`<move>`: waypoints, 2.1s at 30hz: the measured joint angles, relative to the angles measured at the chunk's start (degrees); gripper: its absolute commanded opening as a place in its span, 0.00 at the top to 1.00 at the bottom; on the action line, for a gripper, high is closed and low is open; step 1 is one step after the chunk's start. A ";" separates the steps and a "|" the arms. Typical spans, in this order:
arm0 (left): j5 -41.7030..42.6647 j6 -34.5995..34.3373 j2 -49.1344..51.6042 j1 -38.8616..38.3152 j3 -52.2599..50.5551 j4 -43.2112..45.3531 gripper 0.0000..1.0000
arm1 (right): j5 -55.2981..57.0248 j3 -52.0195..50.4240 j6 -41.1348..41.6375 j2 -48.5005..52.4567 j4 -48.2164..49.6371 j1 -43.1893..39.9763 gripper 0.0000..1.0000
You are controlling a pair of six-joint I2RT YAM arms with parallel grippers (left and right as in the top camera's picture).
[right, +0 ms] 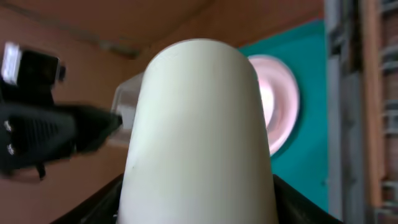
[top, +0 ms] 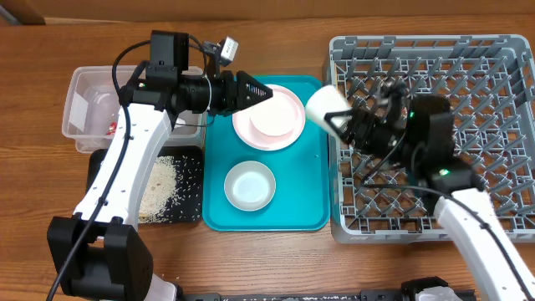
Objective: Sort waste into correct bins and load items into the dishwasher
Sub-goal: 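Carry the white cup with the right gripper into the dish rack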
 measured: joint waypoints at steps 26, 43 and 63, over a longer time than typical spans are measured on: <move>-17.49 1.07 0.00 0.00 0.00 -4.66 0.00 | 26.64 9.73 -11.19 16.74 -8.87 0.00 0.57; -33.22 1.07 0.00 0.00 0.00 -4.66 0.00 | 27.06 9.73 -11.61 18.38 -8.87 0.00 0.50; -35.12 1.07 0.00 0.00 0.00 -4.66 0.00 | 27.61 9.73 -11.69 18.38 -9.31 0.00 0.25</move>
